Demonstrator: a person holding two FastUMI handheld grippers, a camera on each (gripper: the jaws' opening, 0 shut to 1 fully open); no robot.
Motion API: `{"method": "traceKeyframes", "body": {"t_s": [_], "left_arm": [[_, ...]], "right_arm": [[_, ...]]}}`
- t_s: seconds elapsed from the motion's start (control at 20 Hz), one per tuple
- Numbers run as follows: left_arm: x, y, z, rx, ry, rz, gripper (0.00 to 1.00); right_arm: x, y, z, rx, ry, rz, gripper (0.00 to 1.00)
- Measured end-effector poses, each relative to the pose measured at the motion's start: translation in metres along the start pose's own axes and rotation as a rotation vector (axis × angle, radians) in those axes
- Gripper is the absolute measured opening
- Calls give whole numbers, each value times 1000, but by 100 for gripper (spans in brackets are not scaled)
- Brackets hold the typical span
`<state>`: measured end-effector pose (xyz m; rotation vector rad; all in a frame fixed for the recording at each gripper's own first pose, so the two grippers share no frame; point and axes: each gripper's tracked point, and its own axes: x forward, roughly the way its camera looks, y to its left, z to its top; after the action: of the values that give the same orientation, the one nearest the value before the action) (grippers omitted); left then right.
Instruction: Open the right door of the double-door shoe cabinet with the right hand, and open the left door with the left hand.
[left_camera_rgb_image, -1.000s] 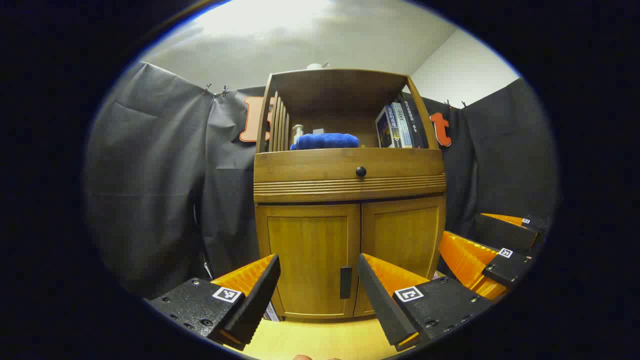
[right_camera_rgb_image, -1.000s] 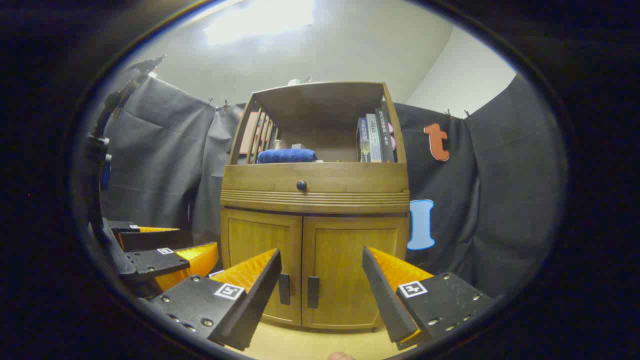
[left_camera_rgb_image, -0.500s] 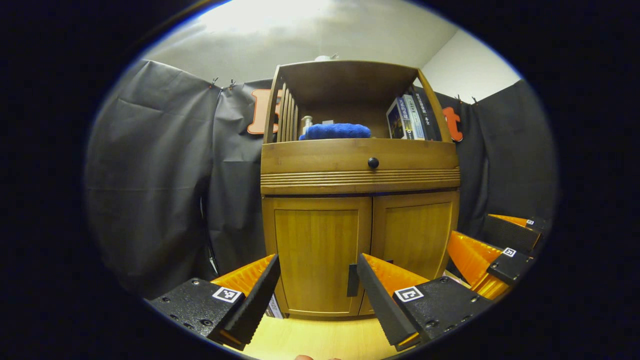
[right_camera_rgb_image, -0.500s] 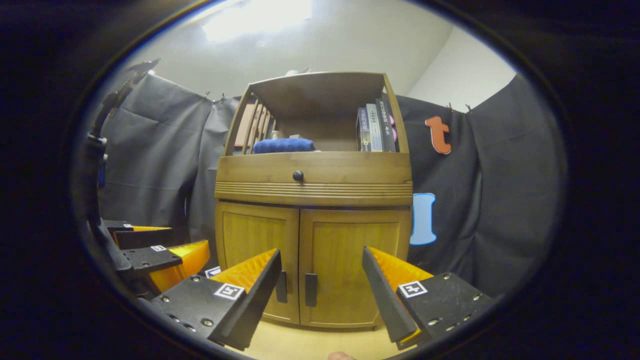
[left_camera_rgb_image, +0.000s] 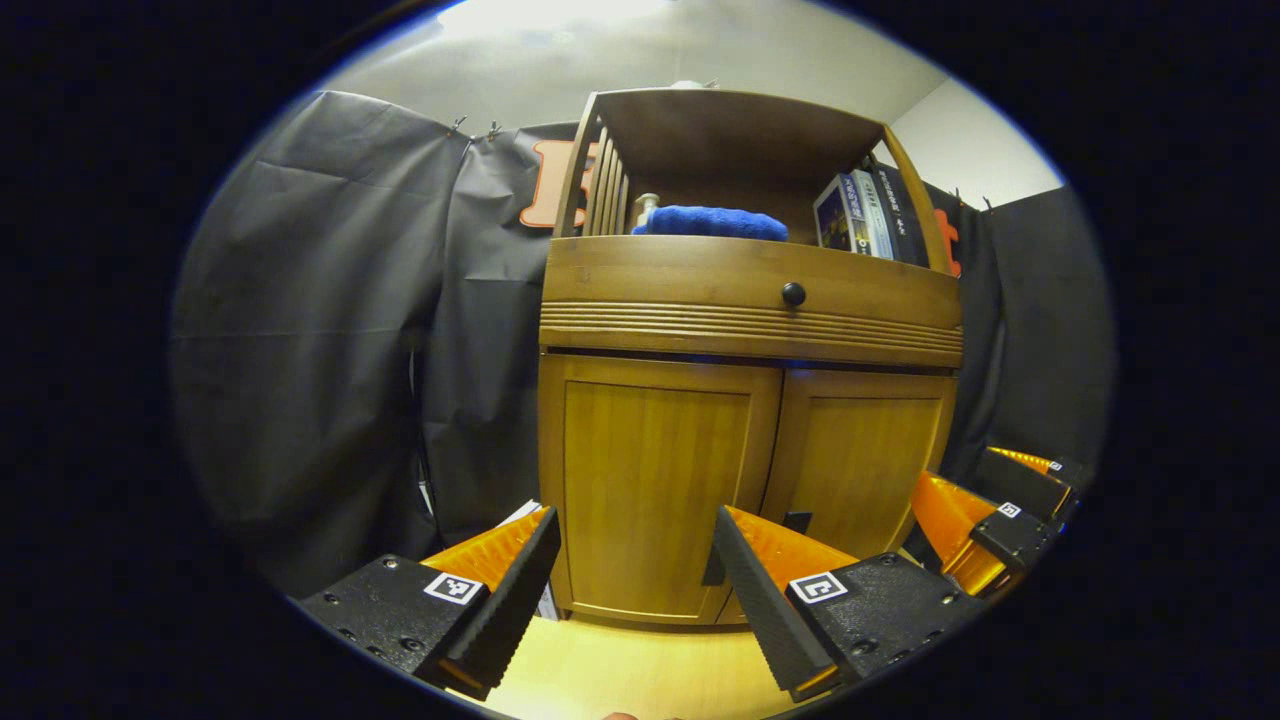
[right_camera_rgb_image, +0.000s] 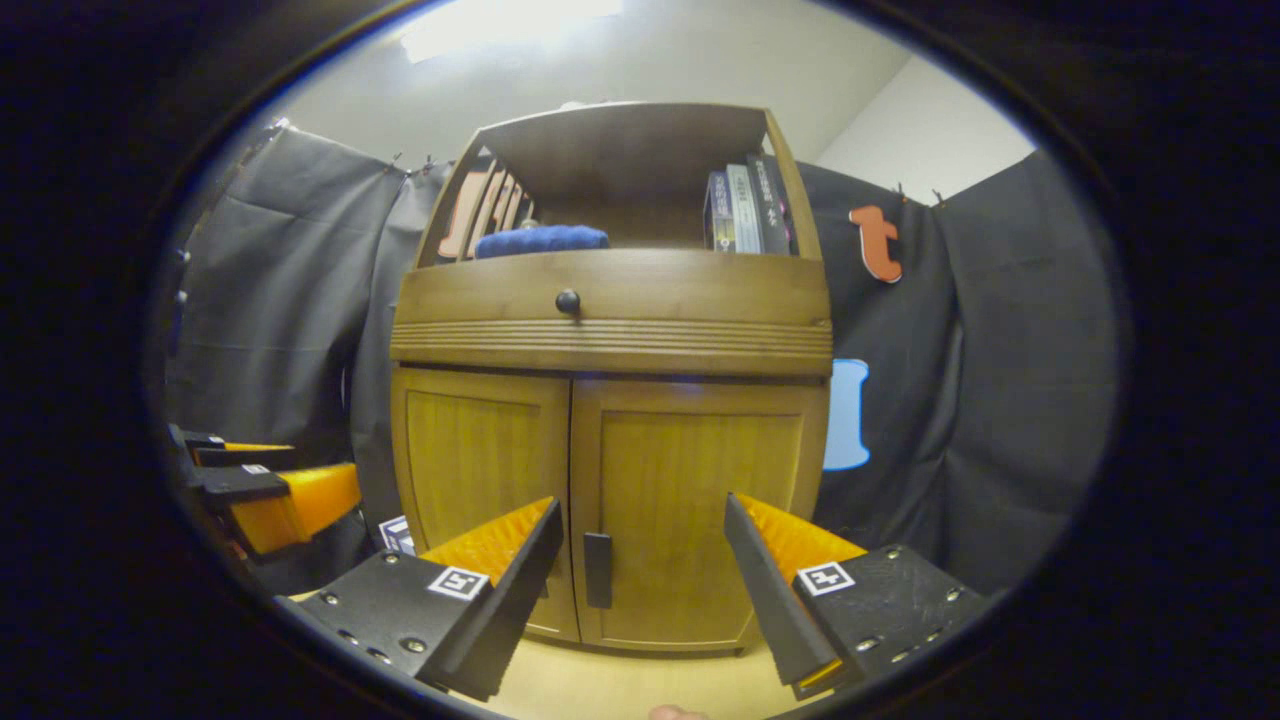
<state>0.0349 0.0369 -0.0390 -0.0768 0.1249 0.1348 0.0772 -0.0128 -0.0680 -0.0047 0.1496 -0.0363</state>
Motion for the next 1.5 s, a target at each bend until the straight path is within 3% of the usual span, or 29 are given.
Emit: {"method": "traceKeyframes", "body": {"t_s": [0.3,0.4,0.45,0.65,0.8,0.85,0.9,0.95,1.5], "left_arm": [[-2,58,-1,89,-7,131,92],[-2,78,-3,100,1,175,96],[-3,88,-5,101,5,196,92],[-5,112,-10,95,23,250,92],[-4,119,-13,90,34,261,92],[-4,120,-12,89,36,261,93],[-4,120,-12,89,38,259,96],[-4,121,-13,89,40,255,93],[-14,104,-13,85,32,195,93]], "right_arm": [[75,34,-63,88,183,53,96],[94,42,-86,95,245,35,81],[103,44,-97,89,261,27,74],[122,43,-118,46,298,-19,72],[139,43,-133,52,326,-17,47],[126,44,-127,56,325,-37,47],[135,42,-135,50,322,-52,27],[137,40,-133,40,314,-58,31],[106,27,-123,69,286,-138,27]]}}
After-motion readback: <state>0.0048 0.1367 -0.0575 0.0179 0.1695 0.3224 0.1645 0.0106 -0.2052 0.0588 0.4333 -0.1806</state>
